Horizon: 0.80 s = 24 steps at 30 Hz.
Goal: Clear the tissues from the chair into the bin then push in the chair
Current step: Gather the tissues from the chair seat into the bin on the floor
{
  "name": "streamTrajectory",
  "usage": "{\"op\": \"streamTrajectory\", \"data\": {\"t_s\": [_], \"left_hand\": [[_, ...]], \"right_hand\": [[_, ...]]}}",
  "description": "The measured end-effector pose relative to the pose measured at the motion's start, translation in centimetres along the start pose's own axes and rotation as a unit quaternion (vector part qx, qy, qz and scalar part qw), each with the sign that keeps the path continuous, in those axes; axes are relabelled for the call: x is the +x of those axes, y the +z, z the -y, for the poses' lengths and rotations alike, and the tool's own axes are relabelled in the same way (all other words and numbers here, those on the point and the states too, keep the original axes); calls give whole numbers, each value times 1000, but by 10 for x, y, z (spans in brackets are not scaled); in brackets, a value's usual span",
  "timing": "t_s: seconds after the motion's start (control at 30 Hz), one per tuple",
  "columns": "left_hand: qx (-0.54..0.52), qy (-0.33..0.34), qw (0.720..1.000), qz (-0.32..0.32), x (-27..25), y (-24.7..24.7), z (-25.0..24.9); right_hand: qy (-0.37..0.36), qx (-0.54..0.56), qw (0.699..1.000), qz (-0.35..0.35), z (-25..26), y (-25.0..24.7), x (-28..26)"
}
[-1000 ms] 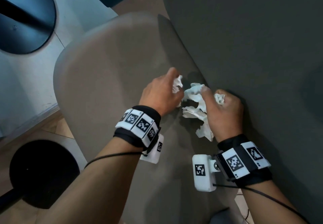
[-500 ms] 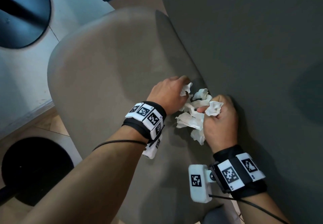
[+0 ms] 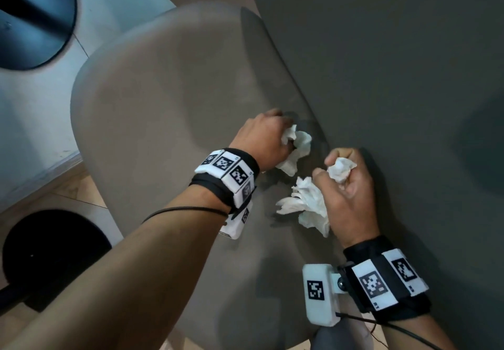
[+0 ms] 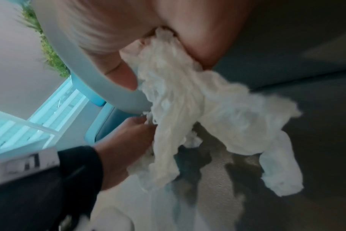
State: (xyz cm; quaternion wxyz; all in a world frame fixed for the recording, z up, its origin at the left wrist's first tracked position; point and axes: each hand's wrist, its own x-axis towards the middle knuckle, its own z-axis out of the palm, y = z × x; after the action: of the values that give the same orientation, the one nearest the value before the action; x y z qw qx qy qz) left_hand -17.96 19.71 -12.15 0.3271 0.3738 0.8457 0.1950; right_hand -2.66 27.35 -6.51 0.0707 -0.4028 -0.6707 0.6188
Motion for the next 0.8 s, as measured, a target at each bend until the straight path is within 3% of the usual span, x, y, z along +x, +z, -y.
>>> {"op": "streamTrajectory", "data": {"t_s": [0.23, 0.33, 0.47, 0.67, 0.8], "left_hand": [[-107, -108, 988, -39, -26, -16, 13], [-193, -142, 967, -86, -43, -18, 18], [-228, -219, 940, -131, -76, -14, 22], [-279, -269, 911, -142, -139, -1, 14], [-274, -332, 883, -187, -177, 11, 9]], "right_hand": [[12, 0, 996, 93, 6, -9, -2], [30, 9, 995, 91, 3, -12, -3], [30, 61, 994, 81, 1, -11, -2], [17, 7, 995, 94, 4, 1, -6], [13, -5, 994, 107, 12, 7, -16]]}}
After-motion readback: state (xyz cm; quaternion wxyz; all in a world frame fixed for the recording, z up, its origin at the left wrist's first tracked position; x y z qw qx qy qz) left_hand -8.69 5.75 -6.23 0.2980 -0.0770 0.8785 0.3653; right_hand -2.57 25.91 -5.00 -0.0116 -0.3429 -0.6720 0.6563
